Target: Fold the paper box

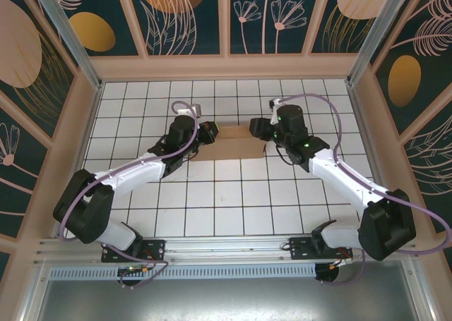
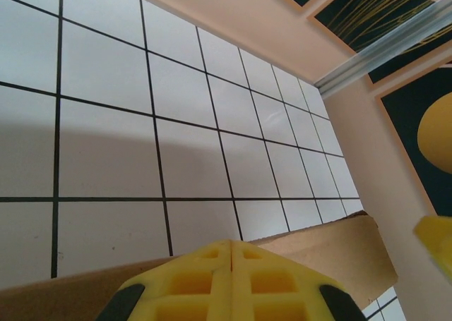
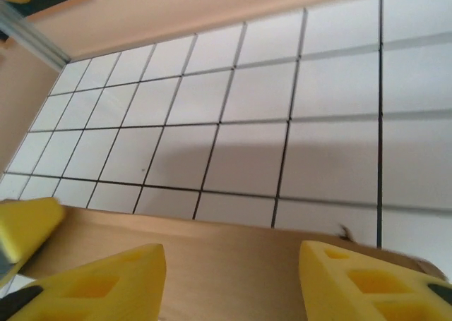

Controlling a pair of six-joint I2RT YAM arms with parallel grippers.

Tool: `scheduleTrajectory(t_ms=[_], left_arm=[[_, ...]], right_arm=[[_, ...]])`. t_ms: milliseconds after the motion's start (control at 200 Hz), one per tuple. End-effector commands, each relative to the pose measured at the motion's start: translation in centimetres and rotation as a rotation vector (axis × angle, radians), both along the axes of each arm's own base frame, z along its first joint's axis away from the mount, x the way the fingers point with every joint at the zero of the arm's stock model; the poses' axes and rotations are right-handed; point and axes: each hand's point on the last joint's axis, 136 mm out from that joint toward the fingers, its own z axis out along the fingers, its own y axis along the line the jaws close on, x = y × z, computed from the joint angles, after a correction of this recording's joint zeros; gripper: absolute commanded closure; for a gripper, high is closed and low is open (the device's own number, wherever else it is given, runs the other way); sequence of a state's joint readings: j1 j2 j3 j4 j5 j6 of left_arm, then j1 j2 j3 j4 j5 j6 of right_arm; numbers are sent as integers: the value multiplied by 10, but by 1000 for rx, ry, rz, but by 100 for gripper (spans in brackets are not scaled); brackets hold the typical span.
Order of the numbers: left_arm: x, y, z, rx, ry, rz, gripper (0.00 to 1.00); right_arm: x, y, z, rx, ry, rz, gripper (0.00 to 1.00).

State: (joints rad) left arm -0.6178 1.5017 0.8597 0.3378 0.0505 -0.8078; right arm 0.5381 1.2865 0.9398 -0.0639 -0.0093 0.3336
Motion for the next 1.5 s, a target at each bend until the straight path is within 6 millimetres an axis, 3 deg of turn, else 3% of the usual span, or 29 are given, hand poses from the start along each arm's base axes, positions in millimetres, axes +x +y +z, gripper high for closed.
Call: scheduleTrajectory(t_ms=[0,205,495,616,676,806,876,961,1006,1131,1491], left_arm=[[-22,0,-59,113,181,-62,100],[-20,2,-59,115,184,-45,100],[-21,-2,-57,109,185,-65,100],[-24,-9,-44,89,172,-113,100],[-24,-9,-28,91,144,-117,95],[-20,18,4,75,106,-45,79],[-17,47,6,63,131,39,72],[-18,78,5,26,162,118,54],[-21,88,4,-2,174,136,49],[-26,95,4,-52,192,139,41],[-21,103,-11,-53,212,165,41]], right_arm=[[2,-2,4,-176,-85,-15,53],[-4,33,-20,-267,-125,8,51],[-3,34,-67,-404,-51,-28,53],[-11,32,-88,-428,23,-16,54],[-15,30,-94,-427,48,-18,54],[-20,28,-101,-426,77,-22,54],[-22,28,-103,-421,84,-20,54],[-23,28,-106,-423,93,-21,54],[-23,28,-107,-423,92,-23,54],[-23,31,-110,-429,103,-14,54],[-26,36,-114,-424,118,3,54]])
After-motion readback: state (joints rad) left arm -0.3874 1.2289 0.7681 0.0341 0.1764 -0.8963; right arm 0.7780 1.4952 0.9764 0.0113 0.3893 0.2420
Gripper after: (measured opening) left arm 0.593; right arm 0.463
